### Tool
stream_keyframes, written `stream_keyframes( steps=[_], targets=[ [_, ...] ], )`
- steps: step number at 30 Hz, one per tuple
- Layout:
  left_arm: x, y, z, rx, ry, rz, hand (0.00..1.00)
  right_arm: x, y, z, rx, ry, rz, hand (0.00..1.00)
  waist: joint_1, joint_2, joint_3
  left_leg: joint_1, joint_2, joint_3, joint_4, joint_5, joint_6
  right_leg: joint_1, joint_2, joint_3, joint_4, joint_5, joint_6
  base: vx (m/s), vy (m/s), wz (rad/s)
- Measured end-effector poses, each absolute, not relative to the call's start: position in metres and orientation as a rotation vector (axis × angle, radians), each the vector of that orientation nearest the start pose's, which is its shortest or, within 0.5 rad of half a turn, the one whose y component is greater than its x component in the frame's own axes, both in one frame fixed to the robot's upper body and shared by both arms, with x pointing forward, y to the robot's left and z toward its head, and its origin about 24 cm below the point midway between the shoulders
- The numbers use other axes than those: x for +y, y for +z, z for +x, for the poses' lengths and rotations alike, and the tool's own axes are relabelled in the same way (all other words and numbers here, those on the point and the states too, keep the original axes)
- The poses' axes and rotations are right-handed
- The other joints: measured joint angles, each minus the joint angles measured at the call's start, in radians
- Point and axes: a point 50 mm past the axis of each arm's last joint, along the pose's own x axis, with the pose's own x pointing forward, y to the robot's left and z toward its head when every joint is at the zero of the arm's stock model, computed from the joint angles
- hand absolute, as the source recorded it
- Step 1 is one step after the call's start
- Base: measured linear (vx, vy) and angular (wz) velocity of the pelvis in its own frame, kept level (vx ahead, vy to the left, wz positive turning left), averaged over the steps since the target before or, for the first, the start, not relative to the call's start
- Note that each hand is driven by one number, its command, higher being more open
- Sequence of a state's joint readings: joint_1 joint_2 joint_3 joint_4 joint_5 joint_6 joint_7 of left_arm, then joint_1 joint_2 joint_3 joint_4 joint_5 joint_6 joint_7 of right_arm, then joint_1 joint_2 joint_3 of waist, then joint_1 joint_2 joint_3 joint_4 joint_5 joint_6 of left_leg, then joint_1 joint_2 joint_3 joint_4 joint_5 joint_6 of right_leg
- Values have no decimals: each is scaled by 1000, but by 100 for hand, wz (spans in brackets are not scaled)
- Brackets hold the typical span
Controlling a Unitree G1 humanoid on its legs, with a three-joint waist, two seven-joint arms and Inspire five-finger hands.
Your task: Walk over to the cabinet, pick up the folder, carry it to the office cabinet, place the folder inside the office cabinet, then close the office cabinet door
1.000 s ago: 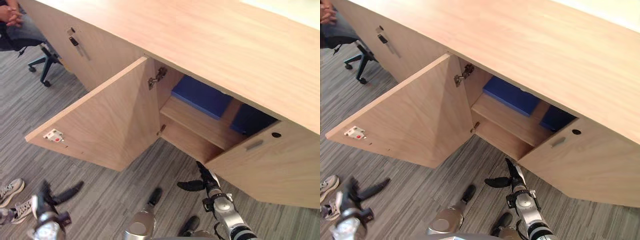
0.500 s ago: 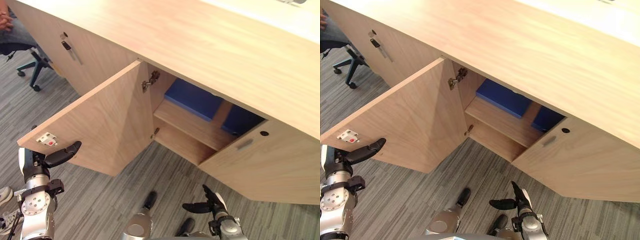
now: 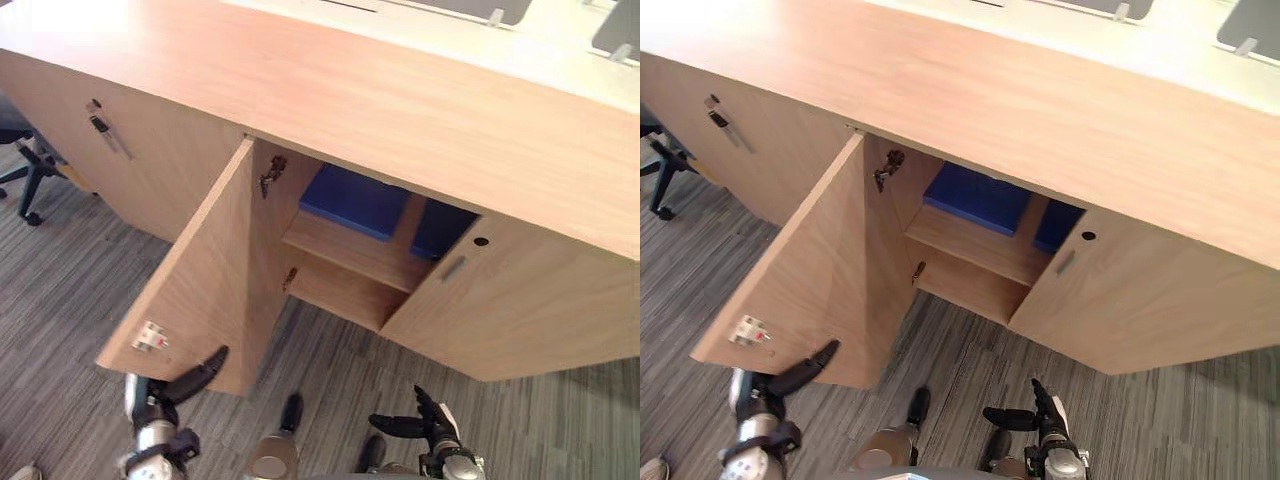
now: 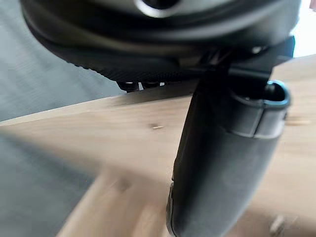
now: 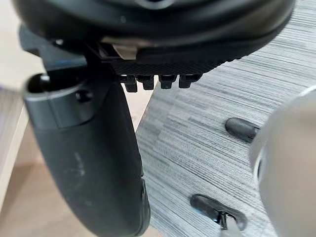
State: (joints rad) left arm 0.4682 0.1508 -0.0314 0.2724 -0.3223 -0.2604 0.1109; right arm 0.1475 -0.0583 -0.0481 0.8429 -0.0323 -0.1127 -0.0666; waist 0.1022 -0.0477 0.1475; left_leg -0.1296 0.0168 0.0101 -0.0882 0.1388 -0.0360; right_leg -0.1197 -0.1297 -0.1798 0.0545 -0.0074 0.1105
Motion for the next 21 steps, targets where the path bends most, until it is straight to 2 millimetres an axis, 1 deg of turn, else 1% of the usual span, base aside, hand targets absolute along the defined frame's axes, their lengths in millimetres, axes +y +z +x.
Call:
stream_keyframes(
  steps=[2,3,4,5,6,7,8,9,10,11,13,14,15,16,17,19,20,21],
  targets=[
    [184,-82,103,514,206,-121,100,-185,-140,121,860,-164,-78,100,-27,-1,0,0,-1,68,0,-4,5,-36,2,78,3,8,13,-59,62,-99],
    [168,-83,107,525,134,-119,100,-184,-140,122,858,-164,-77,100,-45,-2,1,2,-1,99,0,-10,15,-51,3,113,3,11,18,-63,59,-111],
    [155,-82,117,519,88,-125,100,-182,-139,123,854,-168,-73,100,-68,-4,2,5,-2,144,-5,-14,20,-69,5,156,-1,13,21,-85,67,-125],
    [145,-80,133,495,23,-97,100,-180,-138,124,850,-167,-70,100,-93,-7,3,9,-2,184,-5,-18,25,-83,8,198,-9,13,22,-86,63,-126],
    [139,-77,146,471,-18,-70,100,-177,-138,125,847,-154,-73,100,-113,-9,3,10,-1,211,-5,-21,28,-91,10,226,-22,12,26,-73,51,-103],
    [136,-74,156,446,-43,-53,100,-177,-138,126,846,-147,-75,100,-126,-10,2,10,2,232,-5,-25,33,-95,13,240,-32,12,29,-66,50,-100],
    [130,-63,177,376,-90,-15,100,-175,-137,130,837,-139,-73,100,-142,-9,2,7,13,263,-6,-27,35,-111,26,254,-23,34,-3,-48,40,-86],
    [125,-53,192,321,-125,16,100,-174,-137,128,842,-138,-72,100,-160,-22,-1,9,8,284,-5,-27,35,-112,25,267,-28,30,-9,-43,34,-88],
    [123,-40,212,251,-144,44,100,-175,-138,126,849,-142,-65,100,-176,-33,0,21,2,306,-5,-28,34,-117,21,288,-34,41,4,-24,7,-74],
    [123,-28,227,192,-142,58,100,-175,-137,127,842,-146,-60,100,-192,-33,0,31,5,322,-6,-32,34,-117,24,300,-40,41,4,-14,-7,-68],
    [129,-12,245,123,-108,80,100,-175,-136,129,833,-144,-56,100,-211,-33,0,35,13,347,-6,-33,34,-118,27,313,-54,40,5,18,-34,-55],
    [144,3,261,64,-40,96,100,-175,-135,130,829,-141,-48,100,-220,-30,1,31,26,358,-6,-35,32,-117,38,313,-73,42,3,40,-55,-42],
    [152,8,267,46,-4,100,100,-174,-135,131,828,-140,-47,100,-223,-30,2,30,29,359,-6,-35,31,-118,41,314,-80,42,3,58,-68,-29],
    [169,14,275,30,70,118,100,-176,-135,131,827,-141,-47,100,-227,-29,1,32,31,359,-6,-34,28,-115,44,313,-87,42,3,52,-40,-11],
    [178,15,278,33,101,135,100,-177,-135,131,827,-140,-49,100,-227,-27,1,35,32,359,-6,-33,27,-112,47,311,-89,43,4,81,-48,-8],
    [214,18,282,58,215,214,100,-182,-135,130,828,-132,-59,100,-227,-19,-2,42,40,355,-6,-36,20,-103,57,304,-92,47,0,105,-45,1],
    [221,18,282,65,239,230,100,-184,-135,129,829,-134,-61,100,-227,-17,-2,43,41,352,-6,-37,18,-101,56,301,-92,53,0,124,-37,21],
    [234,18,279,83,280,253,100,-189,-135,127,834,-144,-63,100,-223,-12,1,46,39,340,-5,-40,13,-92,55,290,-93,65,-5,138,-28,31]
  ],
)
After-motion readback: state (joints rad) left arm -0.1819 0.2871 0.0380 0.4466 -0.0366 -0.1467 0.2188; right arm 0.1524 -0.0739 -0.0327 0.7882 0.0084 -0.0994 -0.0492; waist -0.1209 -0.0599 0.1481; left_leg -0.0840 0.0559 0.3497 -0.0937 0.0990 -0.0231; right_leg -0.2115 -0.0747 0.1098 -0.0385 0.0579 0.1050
